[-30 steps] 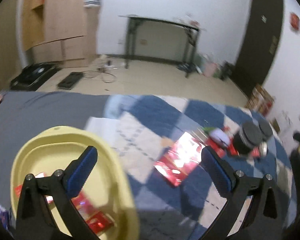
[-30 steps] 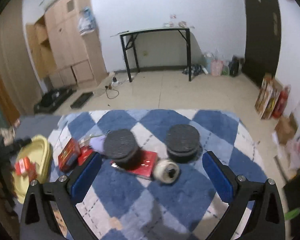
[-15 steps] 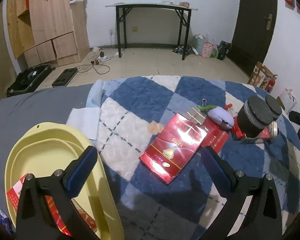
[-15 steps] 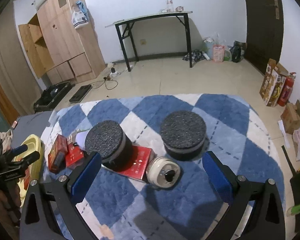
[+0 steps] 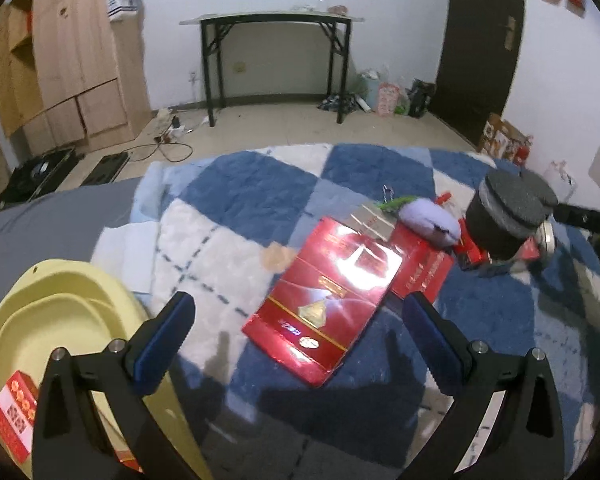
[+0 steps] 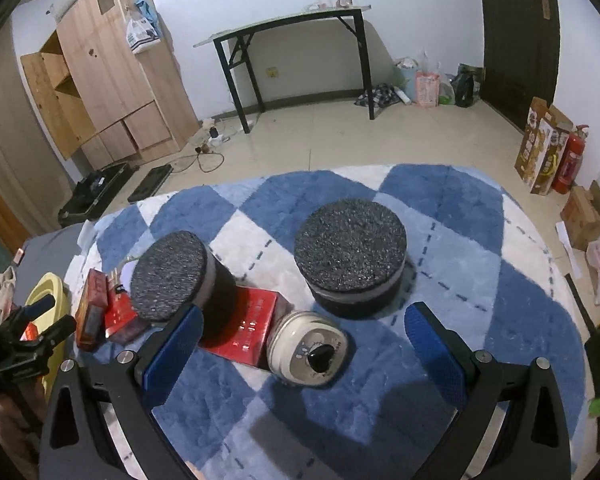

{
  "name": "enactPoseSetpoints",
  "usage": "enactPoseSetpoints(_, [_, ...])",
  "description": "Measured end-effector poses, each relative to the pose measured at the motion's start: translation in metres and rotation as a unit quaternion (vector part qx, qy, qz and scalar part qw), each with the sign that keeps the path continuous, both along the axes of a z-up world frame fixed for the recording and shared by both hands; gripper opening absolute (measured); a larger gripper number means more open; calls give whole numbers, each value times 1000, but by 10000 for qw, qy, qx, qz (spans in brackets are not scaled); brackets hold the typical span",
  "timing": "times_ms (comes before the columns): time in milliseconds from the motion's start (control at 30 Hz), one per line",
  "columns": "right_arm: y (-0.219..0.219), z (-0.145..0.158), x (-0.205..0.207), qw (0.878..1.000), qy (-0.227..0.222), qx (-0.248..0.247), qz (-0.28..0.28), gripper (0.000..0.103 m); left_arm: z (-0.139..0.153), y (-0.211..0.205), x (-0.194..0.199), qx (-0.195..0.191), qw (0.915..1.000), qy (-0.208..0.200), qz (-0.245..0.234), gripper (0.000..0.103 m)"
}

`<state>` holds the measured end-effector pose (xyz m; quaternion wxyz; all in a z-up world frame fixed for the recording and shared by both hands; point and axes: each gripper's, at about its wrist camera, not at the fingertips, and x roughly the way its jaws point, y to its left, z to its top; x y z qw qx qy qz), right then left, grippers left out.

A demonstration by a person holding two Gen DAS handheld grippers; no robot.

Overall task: Organize rigid objects
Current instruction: 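Grasp red Diamond box with left tool while right grasps black foam cylinder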

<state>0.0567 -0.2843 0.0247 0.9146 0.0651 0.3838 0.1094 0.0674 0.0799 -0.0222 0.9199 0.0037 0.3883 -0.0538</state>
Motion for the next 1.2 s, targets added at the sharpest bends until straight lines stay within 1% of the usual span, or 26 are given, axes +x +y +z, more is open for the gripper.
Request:
enactPoseSetpoints(33, [0,-3,2,10000,37,-34,-35,103,-3,-4,1,64,9999,39,-90,103])
enactPoseSetpoints(100, [0,-8,6,10000,57,-29,-61,103,-5,-10,0,88,9997,-17,-229,103])
enactPoseSetpoints(233, [1,-12,8,10000,-52,-16,-22,103,-8,-18,-1,191,9988,-142,-417,103])
enactPoseSetpoints(300, [1,-14,9,9999,-130,-20,19,103,-12,-18,3,217,9992,-99,-313,103])
enactPoseSetpoints(333, [1,-16,10,9999,-144,-8,24,103,-14,-15,6,171,9996,-112,-219,103])
enactPoseSetpoints(400, [-1,-19,12,9999,-132,29,5,103,-18,-9,10,-47,9997,-230,-6,103])
enactPoseSetpoints(433, [-1,-21,13,9999,-141,35,17,103,-21,-6,13,-114,9996,-215,168,103])
enactPoseSetpoints(500, [0,-25,15,9997,-218,37,57,103,-25,-4,16,-257,9993,-156,230,103])
enactPoseSetpoints(533, [-1,-26,16,9996,-275,33,69,103,-26,-6,16,-335,9992,-162,166,103])
enactPoseSetpoints(567, [0,-28,18,9995,-320,14,58,103,-27,-8,16,-326,9993,-147,112,103])
enactPoseSetpoints(667, [-1,-37,25,9992,-408,-17,32,103,-32,-19,17,-124,9999,-44,-64,103])
enactPoseSetpoints(733, [0,-43,31,9987,-459,-202,-60,103,-33,-25,16,-52,9999,-24,-133,103])
enactPoseSetpoints(800, [0,-49,36,9987,-449,-216,-91,103,-31,-27,14,-100,9998,-57,-187,103])
enactPoseSetpoints(833, [-3,-53,38,9990,-411,-132,-130,103,-30,-28,13,-193,9995,-39,-245,103])
enactPoseSetpoints(900, [-5,-55,40,9990,-415,-17,-161,103,-28,-29,13,-337,9986,80,-394,103])
enactPoseSetpoints(933, [-8,-55,40,9989,-421,67,-196,103,-27,-30,12,-343,9983,120,-445,103])
enactPoseSetpoints(1033, [-14,-56,43,9984,-441,258,-261,103,-25,-30,10,-348,9978,201,-534,98])
enactPoseSetpoints(1100, [-17,-60,42,9983,-427,305,-259,103,-26,-27,10,-380,9969,364,-585,90])
enactPoseSetpoints(1133, [-17,-62,43,9983,-435,305,-258,103,-26,-26,9,-359,9966,413,-622,88])
enactPoseSetpoints(1167, [-17,-64,43,9983,-442,289,-253,103,-27,-24,9,-314,9965,431,-638,81])
enactPoseSetpoints(1200, [-16,-65,43,9982,-463,270,-253,103,-26,-22,8,-285,9965,472,-632,77])
